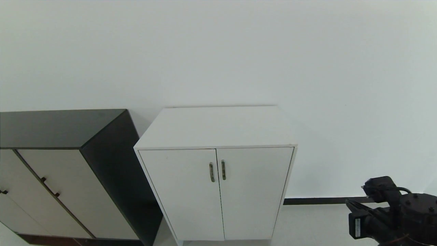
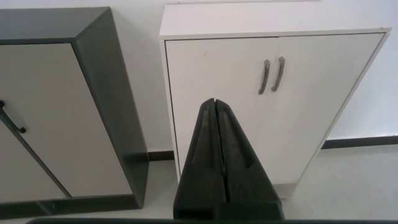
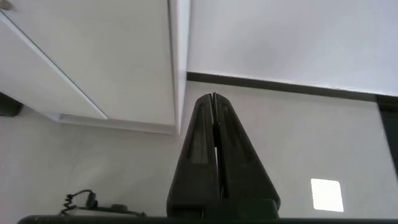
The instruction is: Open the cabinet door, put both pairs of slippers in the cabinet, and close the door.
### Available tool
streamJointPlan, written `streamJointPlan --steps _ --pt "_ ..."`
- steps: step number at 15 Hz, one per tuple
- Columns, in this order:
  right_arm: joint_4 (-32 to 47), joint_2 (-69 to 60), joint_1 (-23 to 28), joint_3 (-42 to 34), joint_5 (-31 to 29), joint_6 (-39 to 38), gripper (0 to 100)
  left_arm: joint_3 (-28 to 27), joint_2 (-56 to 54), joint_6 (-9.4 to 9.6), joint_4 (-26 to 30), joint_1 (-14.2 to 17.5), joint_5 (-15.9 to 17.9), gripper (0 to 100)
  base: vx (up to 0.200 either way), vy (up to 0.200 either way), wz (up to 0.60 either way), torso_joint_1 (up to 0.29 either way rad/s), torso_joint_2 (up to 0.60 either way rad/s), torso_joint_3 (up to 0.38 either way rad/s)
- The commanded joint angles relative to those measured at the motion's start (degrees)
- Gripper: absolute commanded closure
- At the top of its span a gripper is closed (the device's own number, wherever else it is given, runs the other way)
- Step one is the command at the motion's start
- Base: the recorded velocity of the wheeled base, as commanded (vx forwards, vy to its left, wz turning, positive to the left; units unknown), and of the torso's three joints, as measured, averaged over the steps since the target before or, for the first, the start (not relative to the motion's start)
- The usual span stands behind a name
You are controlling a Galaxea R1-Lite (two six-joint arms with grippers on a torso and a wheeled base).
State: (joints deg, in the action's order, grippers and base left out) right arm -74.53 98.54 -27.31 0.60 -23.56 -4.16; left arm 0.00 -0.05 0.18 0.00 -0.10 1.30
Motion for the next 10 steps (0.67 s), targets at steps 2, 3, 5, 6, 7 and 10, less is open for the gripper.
streamJointPlan --steps 2,3,5,6,7,10 --pt "28.3 -31.04 -2.58 -0.6 -1.48 -0.33 100 0.0 0.05 -0.01 0.0 0.01 0.1 100 0.0 0.0 0.0 0.0 0.0 0.0" --pt "31.38 -33.85 -2.58 -0.6 -1.48 -0.33 100 0.0 0.05 -0.09 0.0 0.01 0.1 100 0.0 0.0 0.0 0.0 0.0 0.0" --pt "48.61 -50.81 -2.49 -0.6 3.88 -0.24 100 0.0 0.05 -0.01 0.0 0.01 0.1 100 0.0 0.0 0.0 0.0 0.0 0.0" --pt "55.29 -57.84 -2.58 -0.6 7.48 -0.24 100 0.0 0.05 -0.01 0.0 0.1 0.1 100 0.0 0.0 0.0 0.0 0.0 0.0" --pt "61.53 -63.82 -2.14 -0.6 11.17 -0.15 100 0.0 0.05 -0.01 0.0 0.01 0.1 100 0.0 0.0 0.0 0.0 0.0 0.0" --pt "71.11 -75.51 -1.87 -0.6 22.25 0.91 100 0.0 0.05 -0.01 0.0 0.1 0.1 100 0.0 0.0 0.0 0.0 0.0 0.0"
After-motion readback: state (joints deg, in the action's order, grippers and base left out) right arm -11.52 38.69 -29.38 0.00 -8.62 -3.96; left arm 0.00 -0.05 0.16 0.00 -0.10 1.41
